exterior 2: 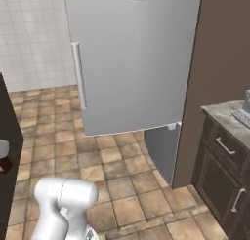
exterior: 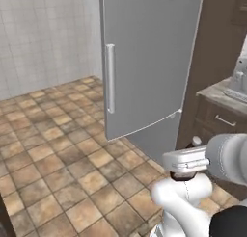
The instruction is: Place the ketchup and ketchup from the counter to the top shelf of the fridge. If the existing items in the fridge are on the top shelf, move them to other shelves.
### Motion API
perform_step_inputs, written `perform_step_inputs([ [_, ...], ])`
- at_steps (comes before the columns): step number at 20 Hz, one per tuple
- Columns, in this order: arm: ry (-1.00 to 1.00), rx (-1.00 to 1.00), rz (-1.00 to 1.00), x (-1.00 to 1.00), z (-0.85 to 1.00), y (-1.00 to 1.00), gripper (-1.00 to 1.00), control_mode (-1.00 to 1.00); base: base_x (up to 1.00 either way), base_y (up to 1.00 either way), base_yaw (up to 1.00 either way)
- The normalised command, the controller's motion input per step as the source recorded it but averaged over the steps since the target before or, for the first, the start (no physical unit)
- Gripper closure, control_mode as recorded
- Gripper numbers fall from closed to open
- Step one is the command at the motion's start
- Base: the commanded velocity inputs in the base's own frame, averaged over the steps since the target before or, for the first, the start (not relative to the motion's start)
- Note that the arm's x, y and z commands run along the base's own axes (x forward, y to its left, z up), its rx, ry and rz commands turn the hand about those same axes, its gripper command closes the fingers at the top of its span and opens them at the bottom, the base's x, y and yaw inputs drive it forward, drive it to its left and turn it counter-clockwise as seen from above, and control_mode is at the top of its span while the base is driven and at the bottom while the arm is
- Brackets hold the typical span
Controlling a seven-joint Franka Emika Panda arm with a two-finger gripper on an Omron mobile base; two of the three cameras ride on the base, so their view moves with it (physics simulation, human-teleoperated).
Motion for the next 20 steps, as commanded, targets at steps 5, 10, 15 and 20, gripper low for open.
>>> perform_step_inputs([
  [5, 0.00, 0.00, 0.00, 0.00, 0.00, 0.00, 1.00, 1.00, 0.95, 1.00, 0.28],
  [10, 0.00, 0.00, 0.00, 0.00, 0.00, 0.00, 1.00, 1.00, 1.00, 0.98, 0.12],
  [15, 0.00, 0.00, 0.00, 0.00, 0.00, 0.00, 1.00, 1.00, 1.00, 0.91, 0.11],
  [20, 0.00, 0.00, 0.00, 0.00, 0.00, 0.00, 1.00, 1.00, 1.00, 0.81, 0.12],
])
